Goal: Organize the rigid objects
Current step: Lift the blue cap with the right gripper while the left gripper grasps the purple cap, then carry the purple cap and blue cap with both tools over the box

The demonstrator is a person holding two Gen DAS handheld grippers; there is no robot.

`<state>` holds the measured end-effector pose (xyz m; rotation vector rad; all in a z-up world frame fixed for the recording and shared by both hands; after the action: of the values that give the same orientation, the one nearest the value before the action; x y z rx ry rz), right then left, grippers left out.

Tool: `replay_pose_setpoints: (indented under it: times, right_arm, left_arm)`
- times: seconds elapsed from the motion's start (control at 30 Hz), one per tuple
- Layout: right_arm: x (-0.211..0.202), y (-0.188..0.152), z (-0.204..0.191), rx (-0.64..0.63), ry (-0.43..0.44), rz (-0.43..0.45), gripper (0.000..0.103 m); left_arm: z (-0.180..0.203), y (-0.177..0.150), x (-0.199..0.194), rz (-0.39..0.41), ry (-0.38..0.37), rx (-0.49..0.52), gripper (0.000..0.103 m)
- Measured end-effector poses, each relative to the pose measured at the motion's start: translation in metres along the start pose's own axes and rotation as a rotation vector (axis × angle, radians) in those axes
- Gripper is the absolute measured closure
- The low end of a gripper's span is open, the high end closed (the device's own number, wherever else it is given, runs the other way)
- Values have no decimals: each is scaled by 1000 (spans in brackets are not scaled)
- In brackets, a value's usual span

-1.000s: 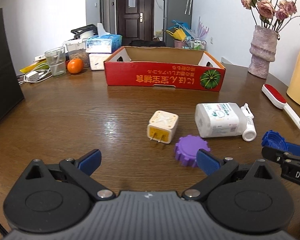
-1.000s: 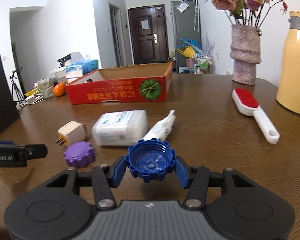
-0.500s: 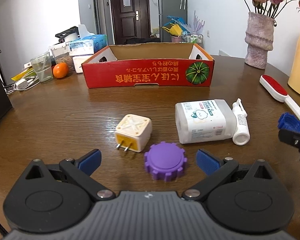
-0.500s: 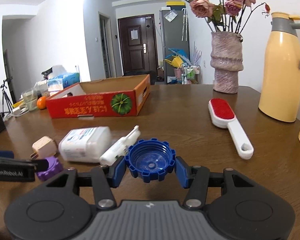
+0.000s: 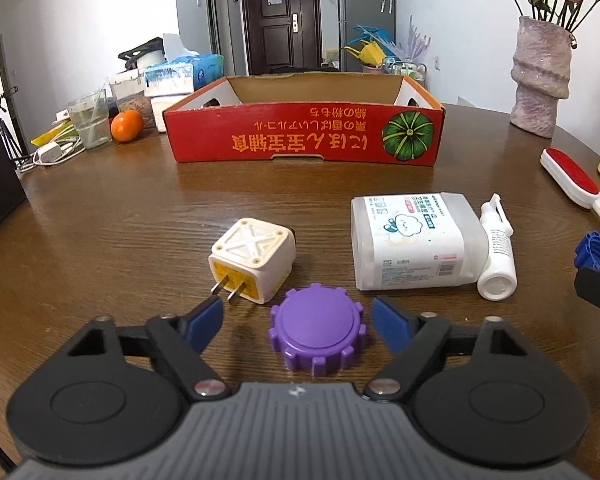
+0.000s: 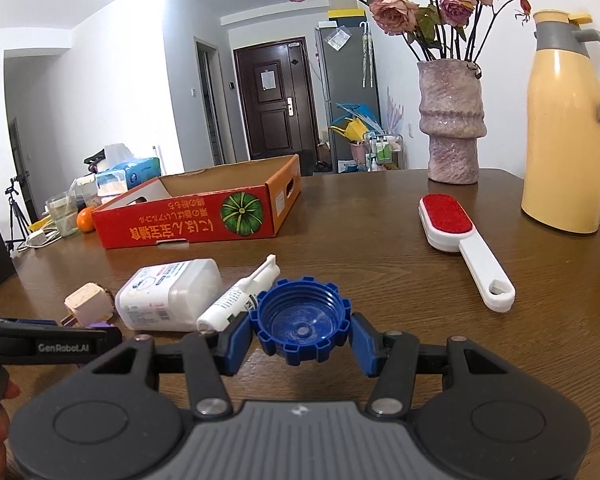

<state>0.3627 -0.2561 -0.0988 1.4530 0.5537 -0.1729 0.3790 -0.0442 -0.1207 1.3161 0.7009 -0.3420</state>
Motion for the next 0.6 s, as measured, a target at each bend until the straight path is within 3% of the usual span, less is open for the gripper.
replay_pose_setpoints:
  times: [0.07,0.13,0.6]
  right_arm:
    - [0,-1,-1,-5,1,1,51]
    - [0,-1,-2,-6,0,2,51]
    - [2,-2,-2,5,8,1,51]
  left_arm:
    - [0,-1,2,-10,-5,-2,33]
    - [-1,-1,3,-16,-15,-9,48]
    - [-11,-1,-8,2,-61,-42,49]
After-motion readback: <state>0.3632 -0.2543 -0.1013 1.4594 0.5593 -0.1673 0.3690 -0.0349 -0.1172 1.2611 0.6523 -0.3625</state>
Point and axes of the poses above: each gripper's, at about its wrist camera, not at the fingertips, and x roughly the way its jaws point, z to its right, y to its top, the point moved 7 cm from there along x, roughly the way its jaws point, and after that the axes turned 11 degrees about -x, right-handed, at the moved point
